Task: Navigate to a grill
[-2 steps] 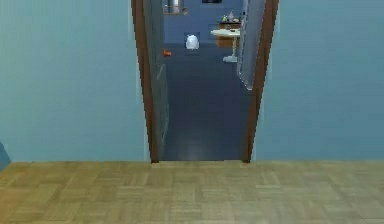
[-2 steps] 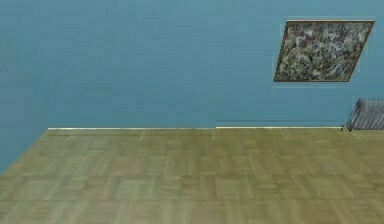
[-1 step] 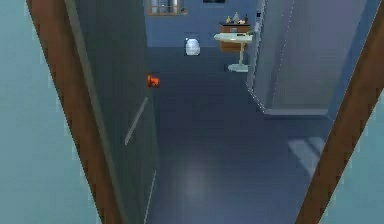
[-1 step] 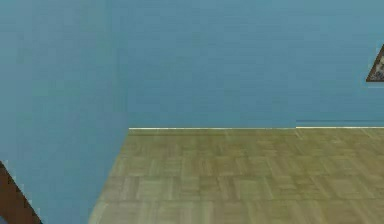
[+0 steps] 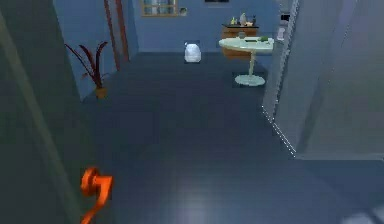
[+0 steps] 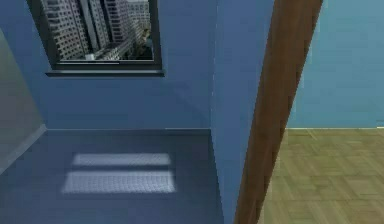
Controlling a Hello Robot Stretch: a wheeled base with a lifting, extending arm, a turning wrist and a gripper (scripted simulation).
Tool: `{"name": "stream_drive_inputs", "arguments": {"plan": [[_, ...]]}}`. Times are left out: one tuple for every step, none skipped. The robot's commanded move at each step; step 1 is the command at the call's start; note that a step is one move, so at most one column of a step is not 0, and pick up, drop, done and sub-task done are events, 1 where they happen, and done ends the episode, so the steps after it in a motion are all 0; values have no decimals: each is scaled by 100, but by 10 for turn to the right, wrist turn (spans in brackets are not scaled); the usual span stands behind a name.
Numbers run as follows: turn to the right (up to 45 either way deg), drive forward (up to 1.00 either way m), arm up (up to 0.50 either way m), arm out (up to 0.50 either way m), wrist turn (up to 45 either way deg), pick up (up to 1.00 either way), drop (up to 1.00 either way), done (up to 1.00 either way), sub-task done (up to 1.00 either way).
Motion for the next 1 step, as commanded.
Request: {"name": "stream_drive_inputs", "arguments": {"plan": [[30, 0, 0, 0, 0, 0, 0, 0, 0]]}}
